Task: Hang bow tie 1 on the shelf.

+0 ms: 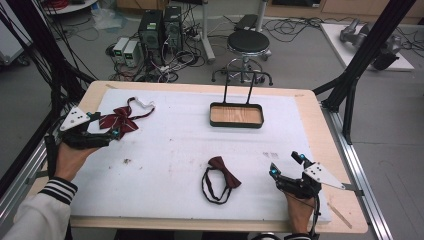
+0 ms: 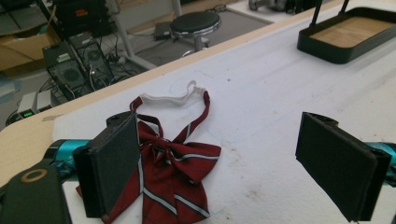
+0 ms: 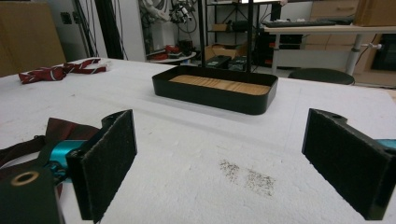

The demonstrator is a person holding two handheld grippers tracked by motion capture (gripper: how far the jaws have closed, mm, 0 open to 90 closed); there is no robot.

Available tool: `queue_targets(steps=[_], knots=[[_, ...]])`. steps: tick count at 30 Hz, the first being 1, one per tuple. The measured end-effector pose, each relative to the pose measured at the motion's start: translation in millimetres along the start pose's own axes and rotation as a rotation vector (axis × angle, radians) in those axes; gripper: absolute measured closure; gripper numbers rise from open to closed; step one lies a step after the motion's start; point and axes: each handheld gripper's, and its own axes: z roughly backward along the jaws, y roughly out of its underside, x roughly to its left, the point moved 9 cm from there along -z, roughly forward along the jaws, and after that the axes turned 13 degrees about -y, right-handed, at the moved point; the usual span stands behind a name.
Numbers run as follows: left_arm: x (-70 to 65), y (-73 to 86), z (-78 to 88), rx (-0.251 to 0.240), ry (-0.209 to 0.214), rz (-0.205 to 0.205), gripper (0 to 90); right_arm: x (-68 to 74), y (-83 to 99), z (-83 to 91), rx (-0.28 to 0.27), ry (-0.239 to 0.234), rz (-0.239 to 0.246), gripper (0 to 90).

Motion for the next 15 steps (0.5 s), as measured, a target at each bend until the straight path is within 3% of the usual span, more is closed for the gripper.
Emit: queue_targets(steps=[10,15], knots=[[10.6,-8.2,-16.9,0.050,0.017,-0.021,14.3,-0.6,-0.3,0.0,-0.003,0.001,0.002,9.3],[16.8,-8.0,-25.5,0.117,0.053,-0.038,14.4,-0.6,-0.3,-0.1,-0.003,0.000,0.002,9.3]])
